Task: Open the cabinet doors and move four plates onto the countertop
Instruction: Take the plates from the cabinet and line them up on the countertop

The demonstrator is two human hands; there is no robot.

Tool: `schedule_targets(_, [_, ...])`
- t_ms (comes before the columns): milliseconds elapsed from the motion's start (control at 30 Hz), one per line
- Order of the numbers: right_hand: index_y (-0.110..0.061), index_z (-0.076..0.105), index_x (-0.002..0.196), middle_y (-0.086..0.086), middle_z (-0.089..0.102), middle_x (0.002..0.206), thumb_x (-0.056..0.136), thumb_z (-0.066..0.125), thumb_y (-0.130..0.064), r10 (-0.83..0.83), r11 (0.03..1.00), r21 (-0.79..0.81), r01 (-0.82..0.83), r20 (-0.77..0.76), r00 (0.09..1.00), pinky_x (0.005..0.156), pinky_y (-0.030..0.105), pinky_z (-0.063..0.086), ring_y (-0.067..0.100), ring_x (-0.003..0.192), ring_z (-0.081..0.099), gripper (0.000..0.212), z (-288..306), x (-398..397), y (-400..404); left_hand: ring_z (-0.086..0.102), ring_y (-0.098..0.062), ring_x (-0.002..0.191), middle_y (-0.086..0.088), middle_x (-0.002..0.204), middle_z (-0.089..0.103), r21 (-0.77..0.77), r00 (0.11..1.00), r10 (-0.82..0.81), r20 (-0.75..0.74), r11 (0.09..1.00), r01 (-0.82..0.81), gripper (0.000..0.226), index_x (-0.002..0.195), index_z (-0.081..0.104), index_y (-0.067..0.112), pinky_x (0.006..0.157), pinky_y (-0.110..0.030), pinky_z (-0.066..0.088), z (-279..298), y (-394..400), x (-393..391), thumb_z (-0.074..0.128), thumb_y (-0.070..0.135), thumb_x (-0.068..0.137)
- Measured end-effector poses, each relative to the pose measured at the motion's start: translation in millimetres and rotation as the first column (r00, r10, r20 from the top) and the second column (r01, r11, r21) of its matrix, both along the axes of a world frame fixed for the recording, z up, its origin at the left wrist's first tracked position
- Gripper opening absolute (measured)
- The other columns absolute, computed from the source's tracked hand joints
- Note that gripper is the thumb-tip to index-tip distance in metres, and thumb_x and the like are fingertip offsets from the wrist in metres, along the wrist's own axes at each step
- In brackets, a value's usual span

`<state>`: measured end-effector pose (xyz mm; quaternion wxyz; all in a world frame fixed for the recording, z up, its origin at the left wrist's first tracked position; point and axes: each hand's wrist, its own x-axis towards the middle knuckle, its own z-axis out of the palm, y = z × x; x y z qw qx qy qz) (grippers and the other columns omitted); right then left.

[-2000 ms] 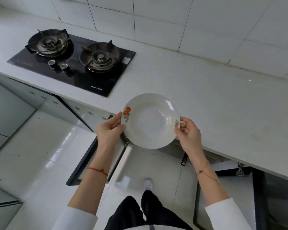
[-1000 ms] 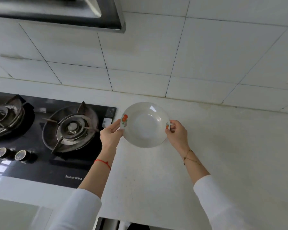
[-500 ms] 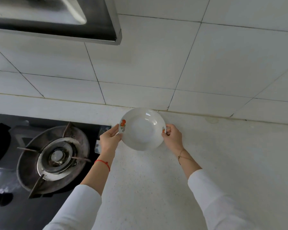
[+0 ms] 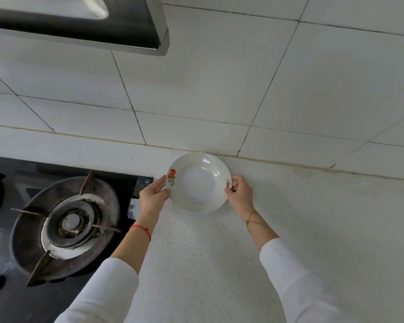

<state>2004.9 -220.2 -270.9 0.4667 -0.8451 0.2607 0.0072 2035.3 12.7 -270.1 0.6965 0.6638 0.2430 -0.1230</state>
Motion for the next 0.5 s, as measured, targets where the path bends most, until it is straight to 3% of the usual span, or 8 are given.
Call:
schedule_targets(167, [-0.011,0.058,0.114,-0.001,0.065,0.093,0.086,0.062,-0.006,0.012,1.000,0.006,-0.012,0.001,1.000,0.053,0.002,0.039,-0.002,0.072,0.055,0.029,4.6,-1.7,1.0,0.064,-0.020,0.109,-0.010,0.128,0.064,0.045,0.999,-0.046,0.021,0.998,0.045,0.053,0.135,0.053,0.004,0.089,-0.030,0.054,3.4,0.0,-2.2,0.066,-0.006,0.084])
schedule_targets(267, [-0.011,0.057,0.118,0.000,0.065,0.099,0.088,0.062,-0.013,0.039,0.999,0.011,-0.039,-0.001,0.999,0.057,0.004,0.037,0.009,0.081,0.060,0.031,10.5,-6.6,0.7,0.062,-0.017,0.111,-0.008,0.132,0.062,0.255,0.988,-0.150,0.041,0.958,0.135,0.053,0.138,0.051,0.008,0.098,-0.034,0.048,11.3,-1.6,-4.7,0.067,0.007,0.087])
schedule_targets(333, [-0.010,0.055,0.123,0.005,0.065,0.112,0.090,0.061,-0.018,0.050,0.999,0.008,-0.050,-0.016,0.999,0.067,0.008,0.041,0.011,0.089,0.059,0.034,16.3,-12.8,-0.6,0.061,-0.022,0.118,-0.010,0.136,0.058,0.378,0.979,-0.201,0.042,0.910,0.171,0.054,0.140,0.048,0.007,0.100,-0.036,0.046,19.2,-1.2,-8.6,0.065,0.012,0.089])
schedule_targets(400, [-0.008,0.050,0.130,0.008,0.059,0.127,0.093,0.059,-0.023,0.071,0.997,-0.021,-0.072,-0.033,0.997,0.087,0.021,0.046,0.019,0.110,0.057,0.041,22.6,-21.8,-4.2,0.058,-0.025,0.122,-0.012,0.139,0.056,0.454,0.965,-0.256,0.053,0.867,0.205,0.053,0.141,0.047,0.006,0.103,-0.036,0.044,27.5,0.8,-14.7,0.063,0.012,0.091])
schedule_targets(500, [-0.009,0.044,0.138,0.008,0.050,0.141,0.095,0.054,-0.023,0.120,0.988,-0.091,-0.123,-0.040,0.992,0.107,0.034,0.037,0.024,0.131,0.044,0.047,36.9,-41.4,-10.5,0.056,-0.024,0.123,-0.010,0.137,0.058,0.570,0.932,-0.351,0.084,0.785,0.244,0.049,0.139,0.050,0.008,0.103,-0.032,0.042,42.3,6.7,-28.4,0.061,0.013,0.092])
